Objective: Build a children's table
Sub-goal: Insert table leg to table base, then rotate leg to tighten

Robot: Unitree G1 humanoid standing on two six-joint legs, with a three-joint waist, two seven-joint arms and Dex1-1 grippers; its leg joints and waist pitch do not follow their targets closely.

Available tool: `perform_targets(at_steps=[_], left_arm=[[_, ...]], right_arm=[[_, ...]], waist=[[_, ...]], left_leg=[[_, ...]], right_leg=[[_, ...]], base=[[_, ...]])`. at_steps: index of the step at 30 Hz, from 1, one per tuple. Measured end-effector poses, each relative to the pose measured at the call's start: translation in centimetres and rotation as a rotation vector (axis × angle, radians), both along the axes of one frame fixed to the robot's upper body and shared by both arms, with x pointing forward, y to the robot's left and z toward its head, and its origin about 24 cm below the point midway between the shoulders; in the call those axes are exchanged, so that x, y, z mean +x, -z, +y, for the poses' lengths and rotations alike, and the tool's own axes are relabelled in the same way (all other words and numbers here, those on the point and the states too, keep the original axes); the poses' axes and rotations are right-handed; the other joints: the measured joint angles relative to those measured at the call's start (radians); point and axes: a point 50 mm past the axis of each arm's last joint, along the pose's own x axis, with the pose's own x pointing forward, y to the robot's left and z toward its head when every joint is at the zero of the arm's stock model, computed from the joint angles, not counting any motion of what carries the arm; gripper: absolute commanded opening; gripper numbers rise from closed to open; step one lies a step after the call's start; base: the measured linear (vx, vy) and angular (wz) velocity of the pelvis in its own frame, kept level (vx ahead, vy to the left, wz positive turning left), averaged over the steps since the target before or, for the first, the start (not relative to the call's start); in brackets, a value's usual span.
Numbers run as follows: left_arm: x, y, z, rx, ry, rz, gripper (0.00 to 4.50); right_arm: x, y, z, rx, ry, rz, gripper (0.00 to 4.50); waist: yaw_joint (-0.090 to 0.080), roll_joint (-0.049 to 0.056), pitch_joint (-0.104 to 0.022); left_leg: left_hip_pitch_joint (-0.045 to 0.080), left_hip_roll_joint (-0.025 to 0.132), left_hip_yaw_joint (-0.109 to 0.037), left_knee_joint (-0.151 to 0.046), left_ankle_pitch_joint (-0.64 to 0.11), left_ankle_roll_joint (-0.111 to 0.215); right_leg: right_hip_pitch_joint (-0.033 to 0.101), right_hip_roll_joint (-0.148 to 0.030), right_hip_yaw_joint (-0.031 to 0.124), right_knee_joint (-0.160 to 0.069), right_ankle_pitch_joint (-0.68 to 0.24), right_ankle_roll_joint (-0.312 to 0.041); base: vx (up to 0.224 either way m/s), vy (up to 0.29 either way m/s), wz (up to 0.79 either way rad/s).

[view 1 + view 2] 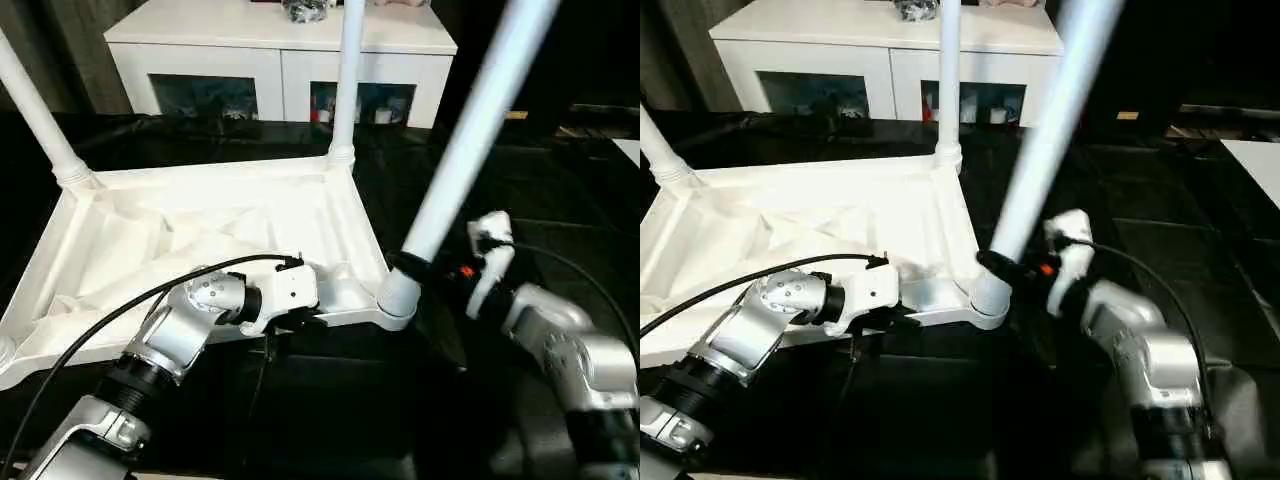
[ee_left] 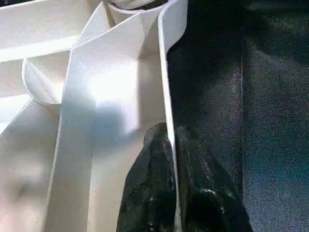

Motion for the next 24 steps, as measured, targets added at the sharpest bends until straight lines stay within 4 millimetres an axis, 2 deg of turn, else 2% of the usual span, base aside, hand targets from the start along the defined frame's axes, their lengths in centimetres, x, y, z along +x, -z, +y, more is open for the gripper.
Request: perform_targets(at_steps=[8, 14, 20, 24], left_arm=[[0.0, 0.1, -0.1, -0.004, -0.003, 0.001, 0.0], [0.0, 0.2, -0.1, -0.003, -0.002, 0.001, 0.0], [0.0, 0.2, 0.1, 0.001, -0.003, 0.001, 0.0], [0.0, 0.3, 0.2, 0.006, -0.003, 0.003, 0.0]], right_arm=[[-1.4, 0.6, 0.0, -0.034, 0.045, -0.077, 1.83], [-1.7, 0.0, 0.7, -0.174, -0.033, -0.142, 1.83], [-1.0, -0.6, 1.1, -0.248, -0.098, -0.137, 1.83], [-0.5, -0.6, 1.4, -0.299, -0.154, -0.106, 1.83]], waist=[[0.002, 0.003, -0.001], [0.002, 0.003, -0.002], [-0.003, 0.002, -0.002], [-0.004, -0.005, -0.006]], left_leg=[[0.0, 0.0, 0.0, 0.0, 0.0, 0.0], [0.001, 0.0, 0.0, 0.0, 0.0, 0.0], [0.002, 0.0, 0.0, 0.0, 0.0, 0.0], [0.003, 0.0, -0.001, 0.0, 0.0, 0.0]], right_leg=[[0.0, 0.0, 0.0, 0.0, 0.0, 0.0], [0.001, 0.0, 0.0, 0.0, 0.0, 0.0], [0.001, 0.0, 0.0, 0.0, 0.0, 0.0], [0.002, 0.0, 0.0, 0.0, 0.0, 0.0]], base=[[0.0, 0.0, 0.0], [0.0, 0.0, 0.0], [0.0, 0.0, 0.0], [0.0, 0.0, 0.0]])
